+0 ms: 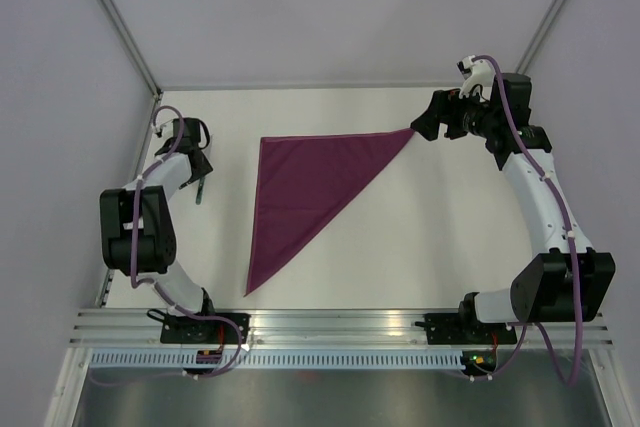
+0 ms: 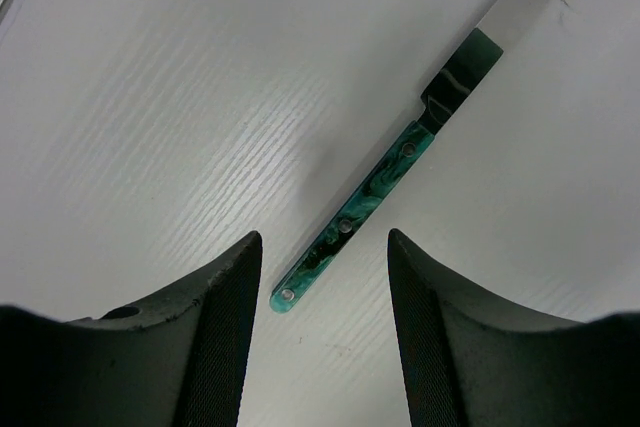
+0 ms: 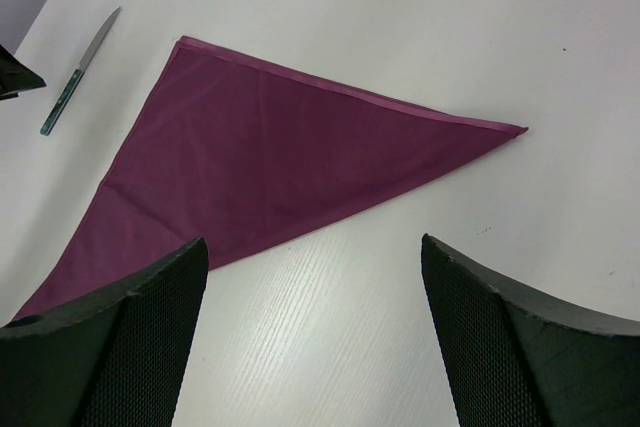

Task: Fold the napkin, place the utensils inside, and roll it up
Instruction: Grab a utensil with the left arm

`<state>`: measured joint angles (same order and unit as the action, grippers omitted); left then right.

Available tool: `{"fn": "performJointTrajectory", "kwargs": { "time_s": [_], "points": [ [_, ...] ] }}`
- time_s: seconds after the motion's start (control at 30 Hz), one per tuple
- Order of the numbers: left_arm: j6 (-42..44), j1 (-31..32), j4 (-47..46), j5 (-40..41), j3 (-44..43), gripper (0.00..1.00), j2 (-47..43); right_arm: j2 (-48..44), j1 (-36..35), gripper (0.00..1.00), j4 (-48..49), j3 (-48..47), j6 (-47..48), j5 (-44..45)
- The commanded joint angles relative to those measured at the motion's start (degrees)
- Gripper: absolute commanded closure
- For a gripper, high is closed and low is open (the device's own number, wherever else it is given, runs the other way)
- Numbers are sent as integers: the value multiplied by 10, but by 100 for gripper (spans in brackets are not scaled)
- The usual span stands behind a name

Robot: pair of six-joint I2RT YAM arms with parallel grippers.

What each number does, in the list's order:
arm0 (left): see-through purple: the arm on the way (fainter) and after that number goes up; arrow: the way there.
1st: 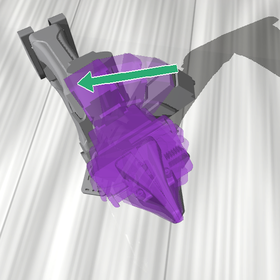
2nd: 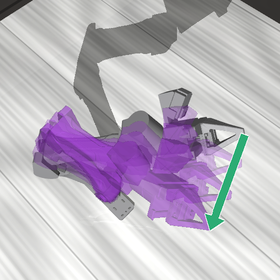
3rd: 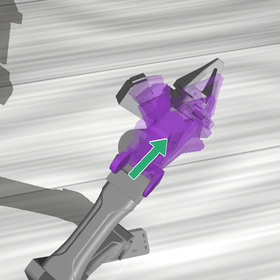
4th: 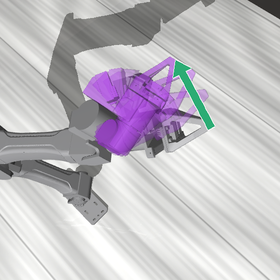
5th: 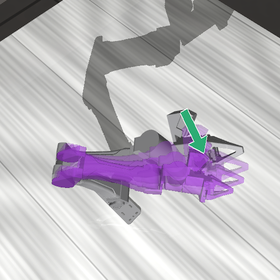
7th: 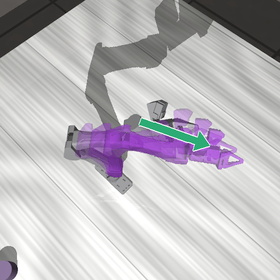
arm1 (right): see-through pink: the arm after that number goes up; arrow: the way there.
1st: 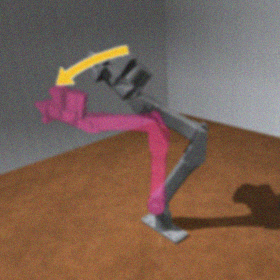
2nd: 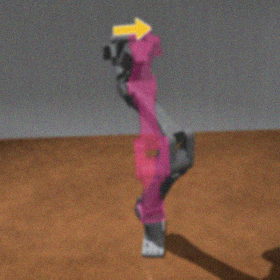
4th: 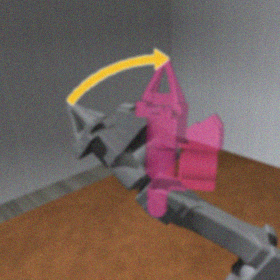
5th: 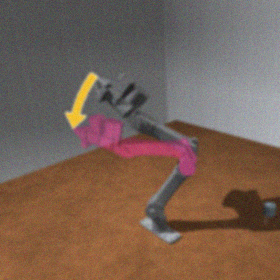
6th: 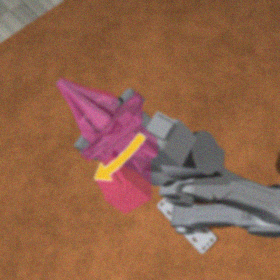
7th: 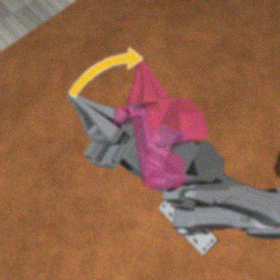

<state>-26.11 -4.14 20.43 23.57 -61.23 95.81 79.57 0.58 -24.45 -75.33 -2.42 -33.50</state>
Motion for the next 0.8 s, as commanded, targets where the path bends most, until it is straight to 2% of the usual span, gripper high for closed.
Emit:
{"fn": "performJointTrajectory", "kwargs": {
  "time_s": [0.0, 0.1, 0.53, 0.77],
  "points": [
    [2, -2, -19, -13, -34, 41, 37, -7, -2, 9, 5, 2, -18, -16],
    [13, -5, -31, -46, -49, 41, 61, -6, -18, 9, 6, 3, -18, -13],
    [11, -13, -10, -69, -85, 44, 131, 1, -26, 9, 5, 4, -14, -10],
    [8, -13, 9, -83, -109, 58, 159, -1, -28, 9, 5, 4, -11, -9]
  ]
}}
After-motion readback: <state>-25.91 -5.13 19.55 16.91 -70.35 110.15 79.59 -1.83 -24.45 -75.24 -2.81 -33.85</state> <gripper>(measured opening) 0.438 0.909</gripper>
